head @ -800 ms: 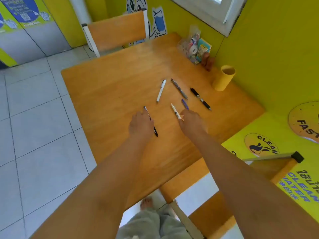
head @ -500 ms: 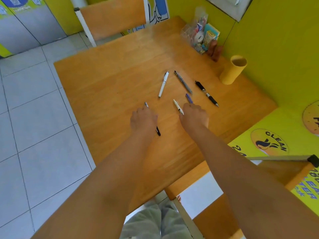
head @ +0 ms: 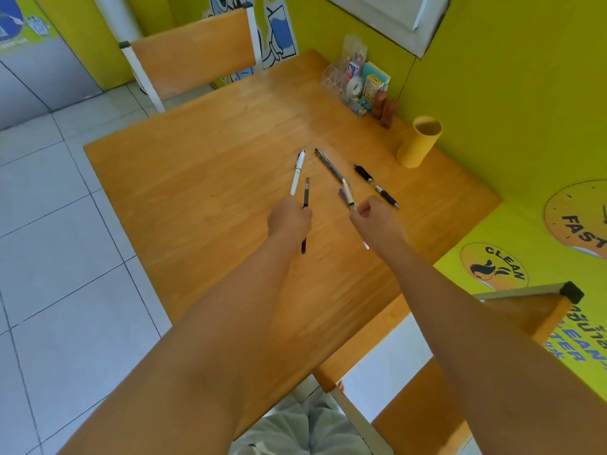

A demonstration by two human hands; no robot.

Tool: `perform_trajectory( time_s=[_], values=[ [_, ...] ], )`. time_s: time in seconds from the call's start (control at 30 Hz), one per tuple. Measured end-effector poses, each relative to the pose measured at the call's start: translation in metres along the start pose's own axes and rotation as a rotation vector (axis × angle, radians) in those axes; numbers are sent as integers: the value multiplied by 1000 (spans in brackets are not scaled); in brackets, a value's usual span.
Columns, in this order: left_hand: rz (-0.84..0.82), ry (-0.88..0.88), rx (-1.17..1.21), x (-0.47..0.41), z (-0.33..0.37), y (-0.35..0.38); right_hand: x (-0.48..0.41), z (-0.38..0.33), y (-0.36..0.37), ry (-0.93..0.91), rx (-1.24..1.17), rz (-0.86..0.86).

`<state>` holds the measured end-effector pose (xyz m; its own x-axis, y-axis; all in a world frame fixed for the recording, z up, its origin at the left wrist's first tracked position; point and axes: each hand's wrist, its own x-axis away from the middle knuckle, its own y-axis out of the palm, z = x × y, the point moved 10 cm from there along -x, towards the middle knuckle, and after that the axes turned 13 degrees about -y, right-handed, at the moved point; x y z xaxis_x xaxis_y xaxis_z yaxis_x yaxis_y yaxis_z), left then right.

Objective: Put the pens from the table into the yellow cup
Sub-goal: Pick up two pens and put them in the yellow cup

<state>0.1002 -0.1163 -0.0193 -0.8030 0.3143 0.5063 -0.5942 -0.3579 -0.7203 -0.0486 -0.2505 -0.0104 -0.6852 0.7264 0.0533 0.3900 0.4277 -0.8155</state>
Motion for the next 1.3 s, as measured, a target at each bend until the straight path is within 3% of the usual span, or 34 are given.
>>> perform_trajectory(
  time_s=[0.1, 0.3, 0.5, 0.6, 0.87, 0.97, 1.3],
  values=[
    [-100, 28, 209, 6, 22, 6, 3, 6, -20, 19, -127, 72],
    [-353, 24, 596, 20, 59, 30, 10, 19, -66, 14, -152, 218],
    [-464, 45, 763, 26, 112, 43, -5, 36, -121, 28, -170, 368],
    [-397, 83, 788, 22, 144, 37, -21, 46, -148, 44, -191, 452],
    [-40, 417, 683, 18, 237, 5, -72, 58, -204, -40, -292, 639],
    [22, 489, 692, 13, 260, 3, -91, 62, -217, -61, -351, 696],
    [185, 619, 285, -10, 295, 38, -148, 93, -180, -69, -118, 459]
  ],
)
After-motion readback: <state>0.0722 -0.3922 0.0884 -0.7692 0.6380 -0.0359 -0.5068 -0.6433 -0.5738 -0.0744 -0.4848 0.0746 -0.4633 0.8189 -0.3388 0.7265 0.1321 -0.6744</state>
